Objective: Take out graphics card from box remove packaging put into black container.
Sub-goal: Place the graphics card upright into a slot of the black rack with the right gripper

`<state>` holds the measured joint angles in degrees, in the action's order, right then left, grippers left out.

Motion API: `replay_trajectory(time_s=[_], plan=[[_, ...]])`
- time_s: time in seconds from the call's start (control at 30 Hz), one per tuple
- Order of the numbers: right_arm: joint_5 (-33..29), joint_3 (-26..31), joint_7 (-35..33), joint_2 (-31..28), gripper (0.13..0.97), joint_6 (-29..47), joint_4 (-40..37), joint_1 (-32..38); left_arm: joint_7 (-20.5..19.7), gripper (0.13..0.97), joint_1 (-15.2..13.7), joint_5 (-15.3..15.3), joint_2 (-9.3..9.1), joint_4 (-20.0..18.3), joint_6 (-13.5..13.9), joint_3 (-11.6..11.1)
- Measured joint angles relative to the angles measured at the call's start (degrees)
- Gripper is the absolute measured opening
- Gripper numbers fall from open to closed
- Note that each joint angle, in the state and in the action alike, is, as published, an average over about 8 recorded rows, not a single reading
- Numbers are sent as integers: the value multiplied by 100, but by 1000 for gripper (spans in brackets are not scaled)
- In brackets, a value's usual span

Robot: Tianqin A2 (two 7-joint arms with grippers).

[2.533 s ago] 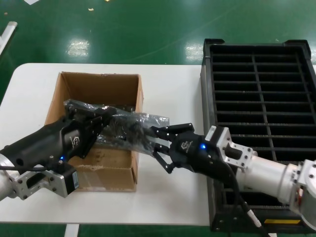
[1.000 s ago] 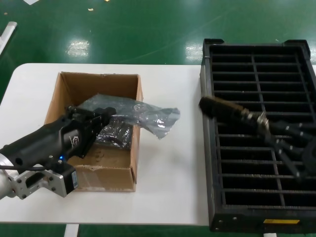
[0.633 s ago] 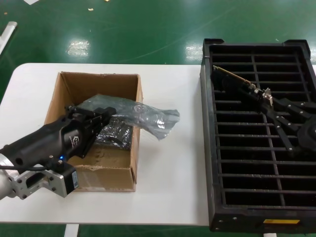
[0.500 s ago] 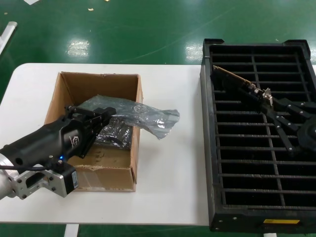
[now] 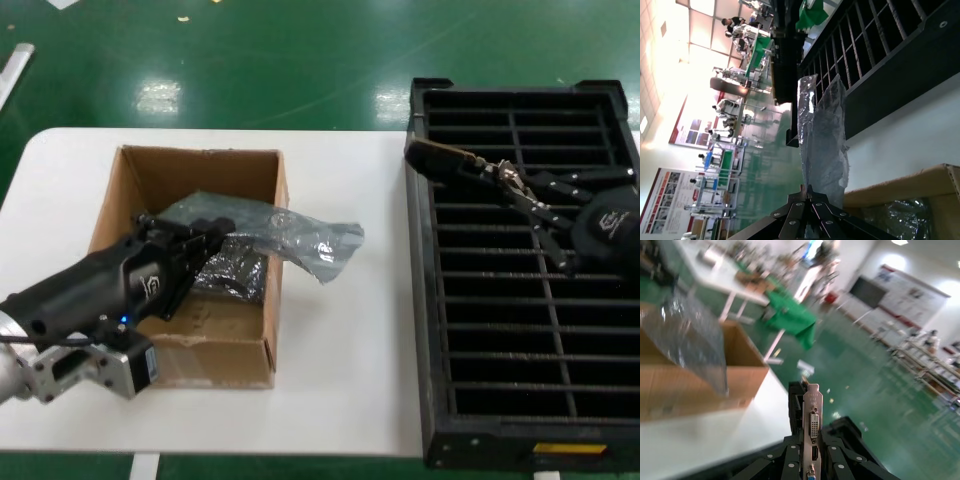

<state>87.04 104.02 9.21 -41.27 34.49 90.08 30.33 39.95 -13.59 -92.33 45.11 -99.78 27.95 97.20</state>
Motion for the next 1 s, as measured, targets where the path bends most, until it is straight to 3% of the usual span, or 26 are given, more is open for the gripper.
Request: replay_trajectory(time_s=[0.3, 1.0], plan=[[-566, 524, 222, -506, 187, 1374, -385, 1230, 0, 138, 0, 0, 0, 0, 0, 0], [-539, 654, 203, -798, 187, 2101, -356, 1548, 0, 138, 0, 0, 0, 0, 0, 0]])
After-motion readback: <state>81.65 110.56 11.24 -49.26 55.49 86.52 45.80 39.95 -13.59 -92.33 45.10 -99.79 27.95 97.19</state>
